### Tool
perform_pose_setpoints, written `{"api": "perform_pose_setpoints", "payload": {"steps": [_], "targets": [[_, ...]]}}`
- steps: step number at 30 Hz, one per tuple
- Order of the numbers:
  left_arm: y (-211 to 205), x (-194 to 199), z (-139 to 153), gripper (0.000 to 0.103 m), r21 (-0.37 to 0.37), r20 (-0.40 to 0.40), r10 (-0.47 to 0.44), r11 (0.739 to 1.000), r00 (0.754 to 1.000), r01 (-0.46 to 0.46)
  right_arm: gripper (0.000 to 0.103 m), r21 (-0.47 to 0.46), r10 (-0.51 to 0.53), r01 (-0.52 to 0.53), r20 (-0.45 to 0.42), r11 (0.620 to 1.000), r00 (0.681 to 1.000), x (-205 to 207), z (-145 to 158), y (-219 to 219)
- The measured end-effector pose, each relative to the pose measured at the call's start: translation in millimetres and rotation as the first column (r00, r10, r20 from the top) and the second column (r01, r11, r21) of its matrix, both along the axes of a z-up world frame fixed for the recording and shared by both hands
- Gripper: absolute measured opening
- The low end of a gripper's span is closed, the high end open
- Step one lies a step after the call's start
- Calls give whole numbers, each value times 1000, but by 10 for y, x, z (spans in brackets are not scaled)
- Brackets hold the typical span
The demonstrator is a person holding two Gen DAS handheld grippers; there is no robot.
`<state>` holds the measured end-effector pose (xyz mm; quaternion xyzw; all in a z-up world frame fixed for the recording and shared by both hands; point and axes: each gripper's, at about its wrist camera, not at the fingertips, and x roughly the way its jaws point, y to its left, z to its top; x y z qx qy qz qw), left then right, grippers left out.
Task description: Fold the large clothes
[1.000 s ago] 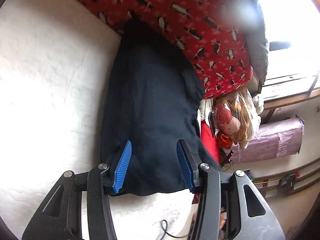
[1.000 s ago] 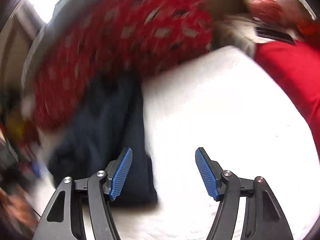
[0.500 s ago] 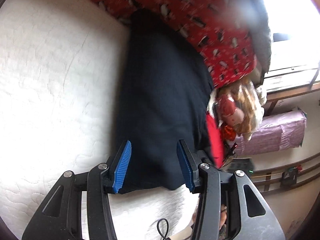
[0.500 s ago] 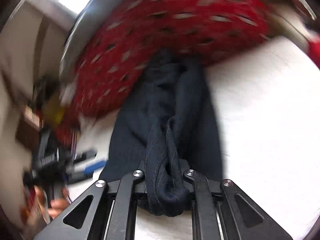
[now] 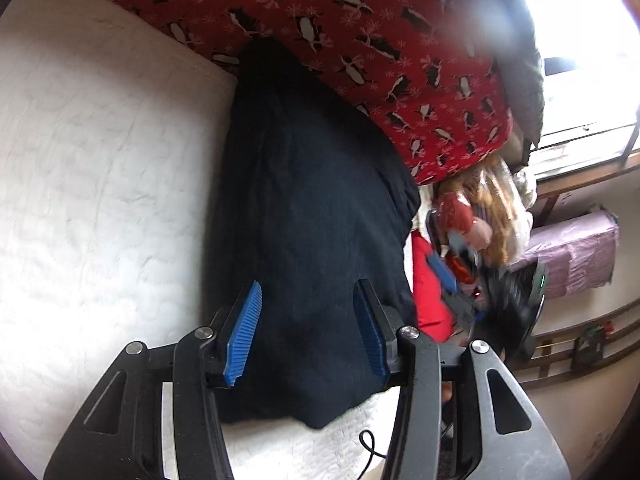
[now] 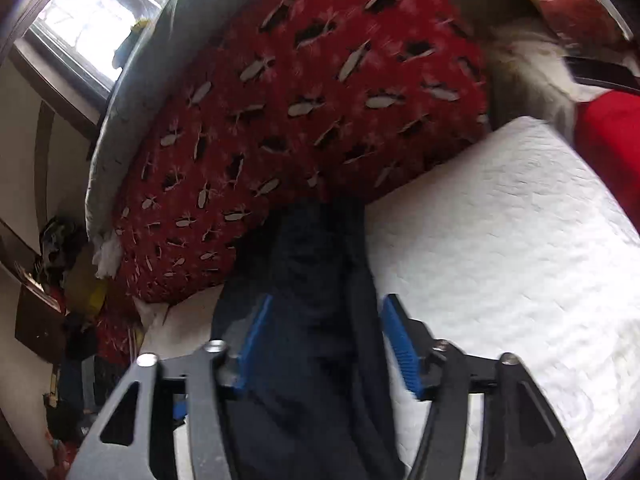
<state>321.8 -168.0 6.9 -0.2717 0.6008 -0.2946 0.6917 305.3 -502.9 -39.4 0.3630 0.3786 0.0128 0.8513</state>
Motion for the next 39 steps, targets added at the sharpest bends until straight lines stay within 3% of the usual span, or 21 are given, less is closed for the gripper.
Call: {"api": "perform_pose_setpoints", "payload": {"steps": [4,5,6,7,8,10,12,14,15,16,18,20,23,24,27,31,33,35,37,38,39], "targets": [[-123,37,-24,45,51,34,-16,999,999,14,62,-48,43,-48,-94,998,995,623,-185,230],[-119,43,-35,45,47,33,-18,999,999,16,59,-100,51,-68,-169,993,984,786,-298,305],[-106,53,-53,45,36,33,-20,999,999,19,26,-109,58,-81,-198,991,978,807,-373,325],[-93,59,-64,45,35,36,-20,999,999,19,6,-83,89,-104,-171,991,981,826,-408,357],[-78,76,-96,45,36,39,-17,999,999,16,6,-55,110,-117,-118,992,987,787,-401,355],[-58,109,-185,45,27,18,-10,1000,1000,10,5,-38,41,-42,-43,998,998,625,-423,221],[-53,126,-279,45,-18,-36,4,1000,999,-4,5,40,-29,34,-115,999,993,582,-713,16],[-50,99,-218,45,-11,-30,3,1000,1000,-3,9,81,-20,36,-190,996,982,598,-941,-58],[-47,75,-154,45,-1,-6,-2,1000,1000,2,11,85,-18,33,-179,996,984,567,-919,-63],[-54,55,-103,45,2,7,-3,1000,1000,3,19,73,-23,33,-139,997,990,480,-793,-66],[-51,-28,-13,45,-43,20,-7,999,1000,8,20,22,-27,29,-79,999,997,285,-521,-41],[-72,-134,22,46,-63,32,-15,998,999,17,20,-1,33,-33,18,999,999,56,-309,18],[-165,-374,-1,46,-14,79,-47,999,996,48,24,-69,106,-99,98,993,990,-328,-201,182],[-235,-466,-24,46,38,111,-72,997,991,68,23,-102,123,-114,92,988,988,-422,-256,235],[-380,-583,-3,46,141,125,-143,982,982,125,31,-244,180,-208,-132,947,975,-392,-719,422],[-335,-698,220,46,125,176,-149,984,973,128,32,-214,146,-150,-34,965,989,-620,-408,350],[-376,-746,145,46,146,169,-167,979,971,143,33,-237,177,-165,33,958,984,-779,-263,399],[-426,-770,15,46,169,145,-184,973,972,159,33,-316,222,-219,-27,923,975,-850,-355,514],[-424,-761,-60,46,149,104,-190,973,976,174,35,-374,244,-293,-174,880,954,-786,-658,585],[-385,-742,-32,46,132,97,-186,976,978,172,34,-354,250,-314,-217,881,944,-767,-786,574],[-325,-718,42,46,88,101,-185,980,978,177,35,-326,241,-298,-205,897,949,-779,-787,520]]}}
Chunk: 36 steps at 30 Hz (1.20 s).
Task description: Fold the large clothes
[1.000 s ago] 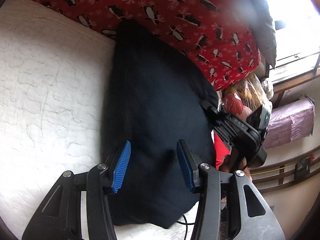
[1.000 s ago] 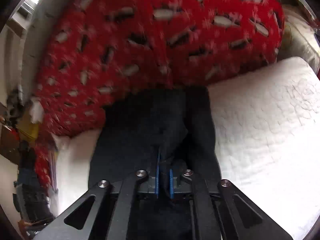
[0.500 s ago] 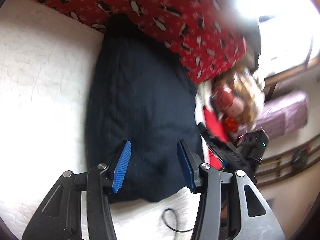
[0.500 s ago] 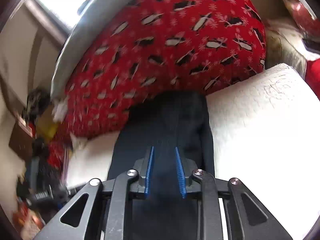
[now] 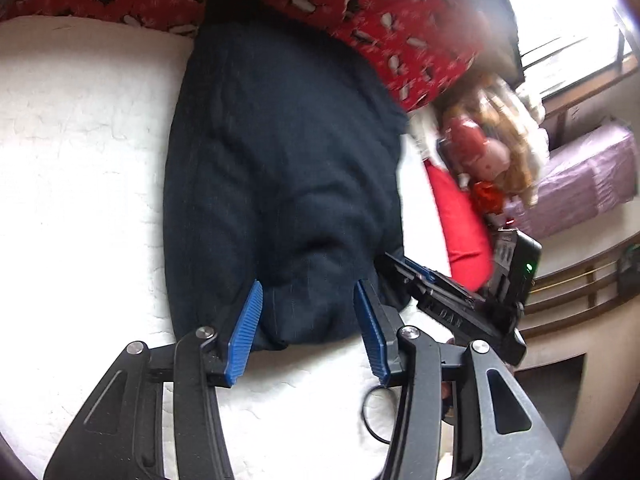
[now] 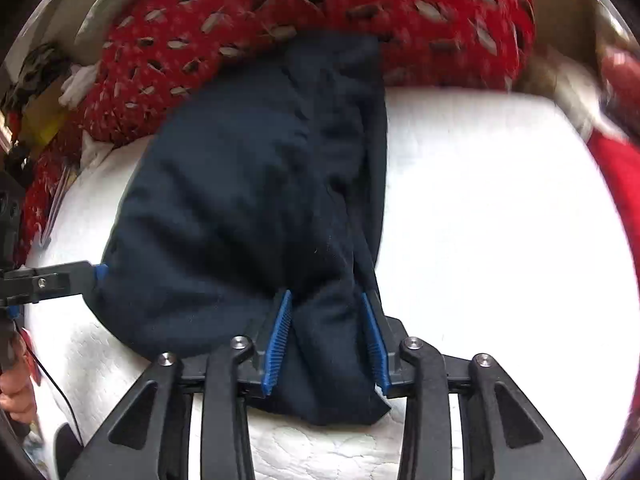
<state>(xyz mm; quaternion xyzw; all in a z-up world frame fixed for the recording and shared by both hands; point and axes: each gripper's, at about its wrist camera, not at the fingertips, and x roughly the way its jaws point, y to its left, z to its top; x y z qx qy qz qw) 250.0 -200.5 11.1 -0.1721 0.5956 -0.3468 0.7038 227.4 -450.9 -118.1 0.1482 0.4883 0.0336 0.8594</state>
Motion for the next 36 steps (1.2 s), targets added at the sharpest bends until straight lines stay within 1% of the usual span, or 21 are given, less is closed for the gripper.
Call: {"api": "perform_pose_setpoints", "payload": {"steps": [2,4,6,8,11,13,14,16,17,18,19,20,23,24,26,27,28,31,32,34,36], "targets": [[107,82,82,46,-74,-9,14,997,1000,-15,36,87,-44,42,20,995,999,2,142,-163],[255,307,102,46,-147,-50,70,986,996,-77,45,172,-119,104,82,980,989,11,311,-395],[363,562,14,47,-187,-110,127,971,986,-146,59,262,-220,189,91,946,971,134,400,-649],[409,758,-121,47,-201,-170,163,960,972,-196,63,344,-269,231,66,910,961,313,371,-807],[396,966,-364,47,-204,-243,192,948,951,-244,64,441,-241,217,-1,871,971,522,178,-851],[404,1026,-506,47,-207,-278,207,941,938,-269,65,407,-213,219,-59,887,975,743,18,-814],[402,1037,-552,47,-225,-296,208,933,932,-280,69,379,-204,212,-62,901,977,801,-41,-721],[397,1038,-610,56,-258,-316,205,921,927,-291,75,340,-185,190,-48,921,982,876,-160,-658],[371,1040,-611,65,-272,-316,202,917,927,-293,78,344,-180,179,-28,922,983,902,-174,-669],[347,1038,-608,75,-290,-314,198,911,928,-293,85,359,-171,169,-28,918,985,930,-193,-680],[312,1042,-596,79,-298,-312,195,909,930,-291,92,395,-153,152,-30,906,988,958,-208,-680],[291,1052,-577,80,-296,-309,196,910,931,-290,94,427,-134,134,-30,894,991,1034,-187,-590],[391,1053,-485,80,-282,-283,224,910,933,-305,94,616,-28,43,-34,786,999,1027,-241,-571],[466,1049,-404,80,-247,-235,266,914,935,-322,93,618,-18,34,-33,786,999,1003,-240,-537],[580,1049,-284,81,-181,-142,316,924,938,-338,92,566,-3,17,-26,824,1000,973,-218,-479],[587,1069,-283,81,-163,-127,325,925,937,-342,92,550,4,7,-19,835,1000,970,-210,-447],[578,1099,-319,81,-147,-141,322,928,936,-342,92,544,2,9,-19,839,1000,978,-212,-434],[365,1170,-619,81,-176,-305,225,942,926,-287,93,552,-33,41,-25,833,999,1017,-228,-437],[273,1171,-693,87,-151,-317,221,948,922,-279,93,554,-44,49,-23,831,999,1013,-222,-431],[178,1174,-699,88,-144,-289,219,953,932,-268,93,543,-59,60,-20,838,998,1011,-217,-406],[116,1162,-677,87,-151,-273,233,948,933,-281,89,516,-66,64,-16,854,998,1040,-219,-367]]}}
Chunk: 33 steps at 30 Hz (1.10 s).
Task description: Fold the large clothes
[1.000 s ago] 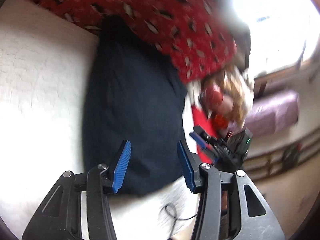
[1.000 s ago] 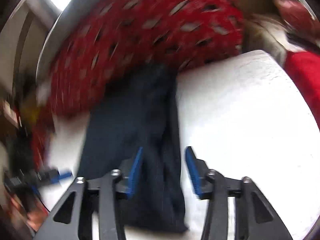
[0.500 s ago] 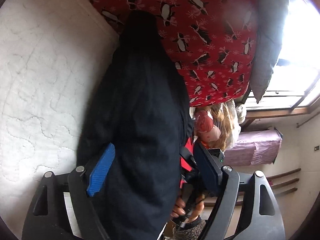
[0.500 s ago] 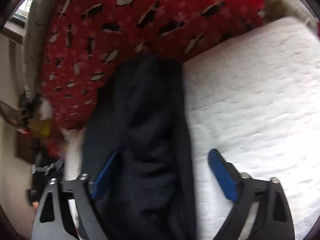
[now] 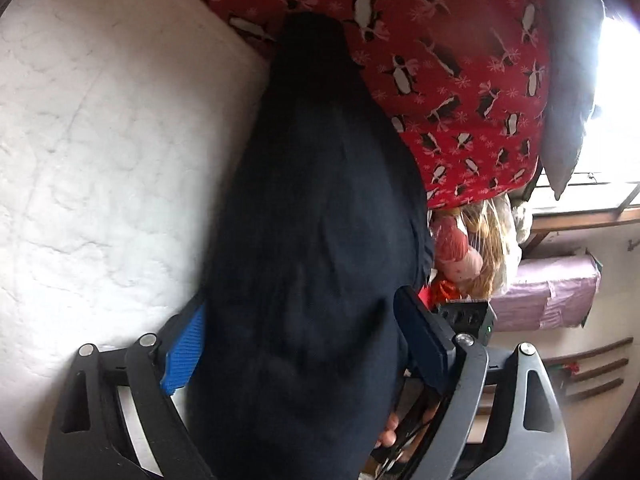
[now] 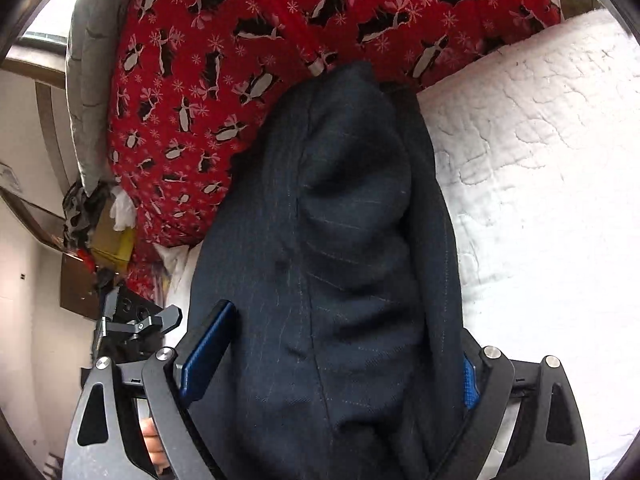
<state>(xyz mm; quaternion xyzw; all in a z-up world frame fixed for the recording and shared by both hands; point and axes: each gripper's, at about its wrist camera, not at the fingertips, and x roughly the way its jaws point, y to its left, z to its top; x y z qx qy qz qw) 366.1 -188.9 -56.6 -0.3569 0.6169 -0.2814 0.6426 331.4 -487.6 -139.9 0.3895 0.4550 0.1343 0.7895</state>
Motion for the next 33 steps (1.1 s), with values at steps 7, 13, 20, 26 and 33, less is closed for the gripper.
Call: {"api": "perform_pose_setpoints", "payload": {"steps": [7,13,20,26,33], "targets": [[-48,-182,375,33,96,160,-55,995,986,40,28,-131,3,5,63,991,998,-55,233,143],[46,-544,795,33,187,259,-88,982,962,40,23,-180,-5,22,96,984,995,-314,573,399],[434,-1133,1176,33,250,320,-87,968,944,5,23,-163,22,-2,122,987,992,-877,804,841],[886,-1604,1333,33,323,330,-76,946,941,-37,23,-114,68,-57,96,992,993,-1283,839,1361],[1320,-1954,1294,33,346,312,-43,936,949,-71,23,-119,109,-98,87,988,990,-1636,894,1890]]}}
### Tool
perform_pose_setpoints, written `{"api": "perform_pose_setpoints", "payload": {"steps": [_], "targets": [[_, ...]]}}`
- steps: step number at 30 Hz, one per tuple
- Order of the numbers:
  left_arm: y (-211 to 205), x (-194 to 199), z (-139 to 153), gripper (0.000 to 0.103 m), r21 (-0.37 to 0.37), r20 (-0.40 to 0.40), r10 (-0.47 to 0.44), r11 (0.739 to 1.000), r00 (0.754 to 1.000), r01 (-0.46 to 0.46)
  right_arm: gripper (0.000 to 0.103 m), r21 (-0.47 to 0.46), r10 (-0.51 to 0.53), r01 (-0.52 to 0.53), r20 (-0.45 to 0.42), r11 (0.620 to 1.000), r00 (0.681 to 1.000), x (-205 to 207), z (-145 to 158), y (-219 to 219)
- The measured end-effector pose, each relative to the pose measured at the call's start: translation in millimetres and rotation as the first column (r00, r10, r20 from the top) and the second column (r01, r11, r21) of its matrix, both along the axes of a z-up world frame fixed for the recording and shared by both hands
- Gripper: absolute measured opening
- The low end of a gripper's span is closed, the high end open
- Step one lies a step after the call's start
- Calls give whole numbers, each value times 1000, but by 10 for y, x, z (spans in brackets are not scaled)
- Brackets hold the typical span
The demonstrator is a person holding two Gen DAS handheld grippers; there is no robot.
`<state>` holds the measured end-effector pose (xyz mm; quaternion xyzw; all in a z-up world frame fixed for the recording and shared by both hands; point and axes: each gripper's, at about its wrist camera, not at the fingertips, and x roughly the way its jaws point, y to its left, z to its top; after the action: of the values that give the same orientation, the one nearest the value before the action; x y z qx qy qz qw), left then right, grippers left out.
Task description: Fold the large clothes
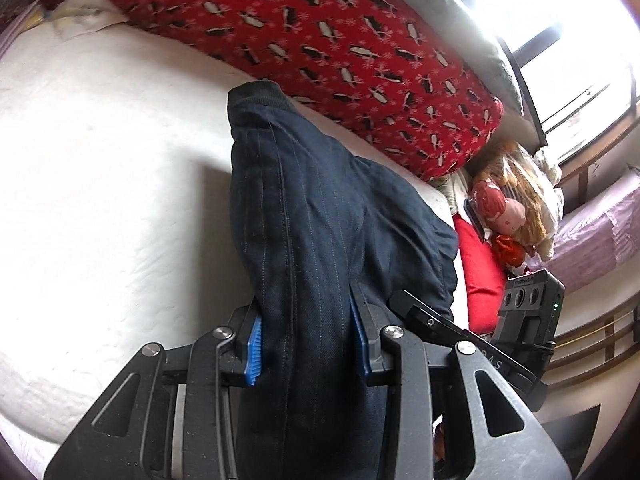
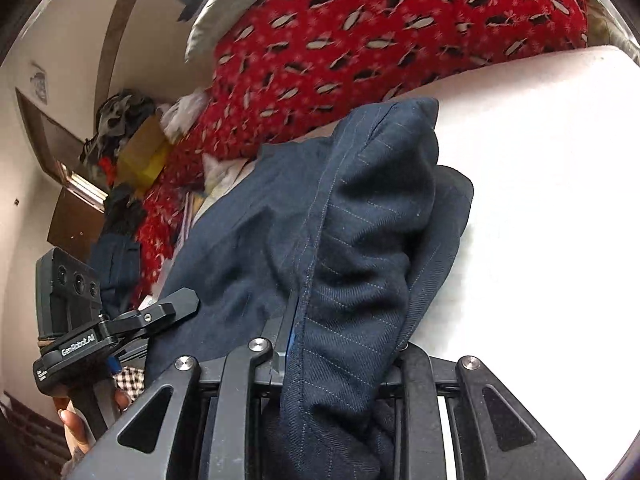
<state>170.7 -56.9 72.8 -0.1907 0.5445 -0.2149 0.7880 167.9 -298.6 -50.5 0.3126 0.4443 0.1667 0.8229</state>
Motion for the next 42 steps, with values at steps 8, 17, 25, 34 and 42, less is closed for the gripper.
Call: {"api": "perform_pose_setpoints", "payload": {"steps": [8,17,25,34,42], "targets": [[219,-111,-635,46,89,-152,14,996,988,-1,36,-11,-37,35,-160,999,986,-216,-579,71],[375,46,-154,44,-24,-11,76,997,997,-76,45,77,-178,181,-49,980,983,-125,-184,-433],[-242,437,-713,45,149,-45,-29,988,999,35,4,-38,-100,102,39,994,994,266,-148,-305],[-198,260,-492,45,142,-24,-84,986,996,86,19,-78,-62,53,-115,996,991,321,-474,-514],[-228,-414,-664,50,245,-20,-161,956,987,161,37,-125,118,-108,81,986,990,-541,-9,-224]]}}
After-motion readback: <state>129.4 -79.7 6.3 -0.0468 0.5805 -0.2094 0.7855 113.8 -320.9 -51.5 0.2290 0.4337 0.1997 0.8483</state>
